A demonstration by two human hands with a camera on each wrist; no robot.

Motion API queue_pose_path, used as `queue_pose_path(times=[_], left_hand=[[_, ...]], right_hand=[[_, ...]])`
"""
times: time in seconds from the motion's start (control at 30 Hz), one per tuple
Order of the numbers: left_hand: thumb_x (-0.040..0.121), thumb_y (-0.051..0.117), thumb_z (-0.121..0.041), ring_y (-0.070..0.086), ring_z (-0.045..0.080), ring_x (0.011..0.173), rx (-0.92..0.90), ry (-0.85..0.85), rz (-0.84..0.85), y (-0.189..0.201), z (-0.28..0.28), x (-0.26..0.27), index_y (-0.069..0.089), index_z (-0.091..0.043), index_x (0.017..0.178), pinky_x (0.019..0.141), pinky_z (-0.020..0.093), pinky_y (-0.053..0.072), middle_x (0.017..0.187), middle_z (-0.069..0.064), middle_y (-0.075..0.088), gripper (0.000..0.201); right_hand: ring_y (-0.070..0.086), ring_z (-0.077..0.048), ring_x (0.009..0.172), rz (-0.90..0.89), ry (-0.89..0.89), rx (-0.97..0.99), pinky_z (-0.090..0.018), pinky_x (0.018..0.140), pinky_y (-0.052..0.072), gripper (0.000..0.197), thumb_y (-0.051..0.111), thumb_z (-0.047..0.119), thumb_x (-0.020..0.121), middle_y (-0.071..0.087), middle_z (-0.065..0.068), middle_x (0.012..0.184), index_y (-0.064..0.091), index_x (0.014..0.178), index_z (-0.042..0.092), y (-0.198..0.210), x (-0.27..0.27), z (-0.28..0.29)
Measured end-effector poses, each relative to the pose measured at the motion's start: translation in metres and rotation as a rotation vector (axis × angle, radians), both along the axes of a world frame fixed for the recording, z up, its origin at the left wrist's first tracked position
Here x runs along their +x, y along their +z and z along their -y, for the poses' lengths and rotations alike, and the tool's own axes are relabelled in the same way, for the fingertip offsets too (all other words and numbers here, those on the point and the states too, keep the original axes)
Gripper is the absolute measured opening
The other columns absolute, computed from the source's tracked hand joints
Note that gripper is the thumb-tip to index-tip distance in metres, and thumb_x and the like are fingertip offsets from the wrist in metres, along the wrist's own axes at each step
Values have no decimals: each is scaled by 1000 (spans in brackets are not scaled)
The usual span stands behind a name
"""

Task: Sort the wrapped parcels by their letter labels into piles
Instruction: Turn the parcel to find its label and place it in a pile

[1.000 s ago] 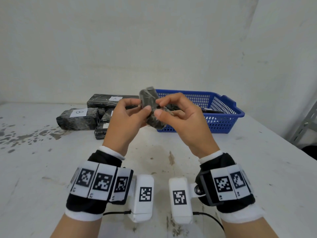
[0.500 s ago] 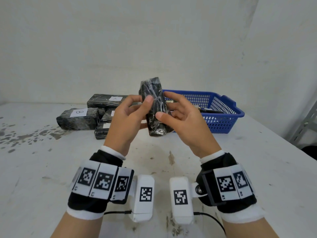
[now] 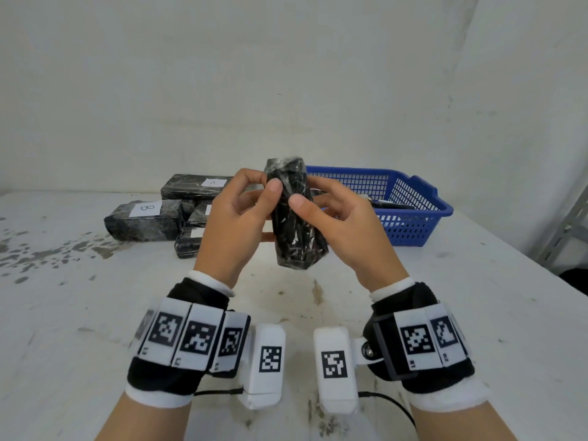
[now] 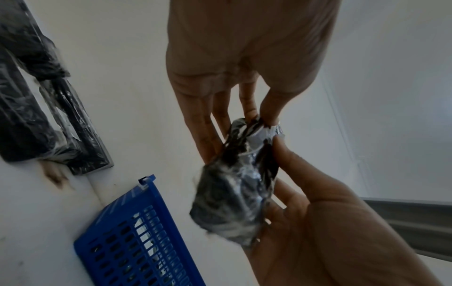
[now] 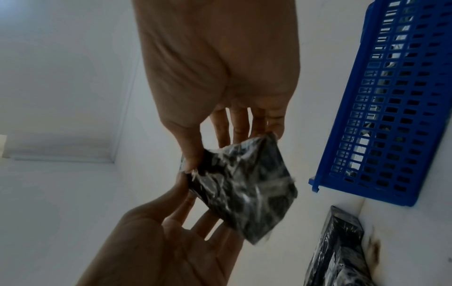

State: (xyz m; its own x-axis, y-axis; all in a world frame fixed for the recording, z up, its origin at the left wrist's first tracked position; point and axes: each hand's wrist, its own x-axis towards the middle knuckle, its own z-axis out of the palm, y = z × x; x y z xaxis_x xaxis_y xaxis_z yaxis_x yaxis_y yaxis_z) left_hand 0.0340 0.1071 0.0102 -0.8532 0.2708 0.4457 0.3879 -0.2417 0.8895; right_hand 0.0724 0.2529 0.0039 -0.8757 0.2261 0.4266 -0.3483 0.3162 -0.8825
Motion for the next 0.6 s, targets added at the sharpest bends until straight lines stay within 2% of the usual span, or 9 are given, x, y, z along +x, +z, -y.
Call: queue_pose_path(times=[0.07, 0.2, 0.23, 0.3, 0.37, 0.4, 0.47, 0.53, 0.6], left_hand=[[95, 57, -22, 67, 6, 68, -18, 5, -17, 0, 1, -1, 55, -16, 90, 54, 22, 53, 83, 3, 68, 8], [94, 59, -24, 67, 7, 74, -31, 47, -55, -2, -1, -2, 53, -21, 94, 56, 25, 56, 93, 7, 67, 6], [94, 58, -22, 67, 6, 72, -43, 49, -67, -2, -1, -2, 53, -21, 94, 56, 27, 57, 94, 7, 67, 6], [94, 57, -25, 67, 5, 71, -49, 8, -67, -2, -1, 0, 54, -17, 94, 60, 29, 59, 91, 4, 67, 8], [95, 51, -34, 67, 7, 75, -45, -35, -36, -2, -1, 1, 56, -12, 94, 64, 28, 60, 88, -1, 68, 23], [96, 49, -35, 68, 7, 76, -49, -38, -35, -2, -1, 1, 55, -12, 91, 67, 29, 60, 87, -4, 69, 24], [98, 51, -28, 68, 7, 78, -63, -15, -43, -3, -1, -1, 52, -15, 86, 71, 33, 60, 88, -3, 68, 17], [96, 56, -21, 69, 9, 81, -18, -3, -15, -4, -1, -3, 49, -15, 93, 73, 34, 61, 92, 0, 69, 10], [94, 59, -16, 69, 10, 86, 24, -10, -11, -4, 0, -5, 47, -17, 109, 78, 32, 60, 100, 0, 70, 20]], right_hand=[[73, -14, 89, -6, -8, -2, -35, 85, 59, 50, 71, 48, 82, 76, 1, 93, 63, 126, 25, 0, 0, 0], [72, -13, 95, -18, -14, -5, -33, 88, 56, 40, 71, 46, 87, 77, 2, 94, 65, 121, 26, -2, -1, 0], [71, -11, 96, -22, -20, -6, -30, 87, 56, 38, 71, 47, 86, 76, 3, 96, 67, 118, 27, -2, -1, -1], [67, 0, 91, -44, -37, -5, -16, 79, 51, 33, 73, 45, 85, 74, 9, 99, 71, 111, 24, -1, 0, -3], [63, 10, 84, -52, -44, -1, -8, 74, 46, 31, 75, 39, 84, 74, 11, 99, 74, 109, 20, 0, 2, -6], [64, 9, 89, -51, -44, -4, -10, 76, 47, 32, 76, 36, 84, 74, 11, 102, 74, 111, 20, 0, 2, -8], [67, 0, 99, -58, -34, -26, -17, 83, 52, 37, 78, 31, 83, 75, 8, 108, 73, 118, 21, 0, 1, -10], [69, -3, 92, -45, -9, -42, -15, 72, 53, 40, 76, 26, 86, 74, 6, 113, 69, 125, 24, 1, 2, -10], [69, -10, 76, -16, 35, -88, -21, 60, 52, 39, 72, 26, 90, 72, 3, 116, 66, 129, 25, 3, 3, -7]])
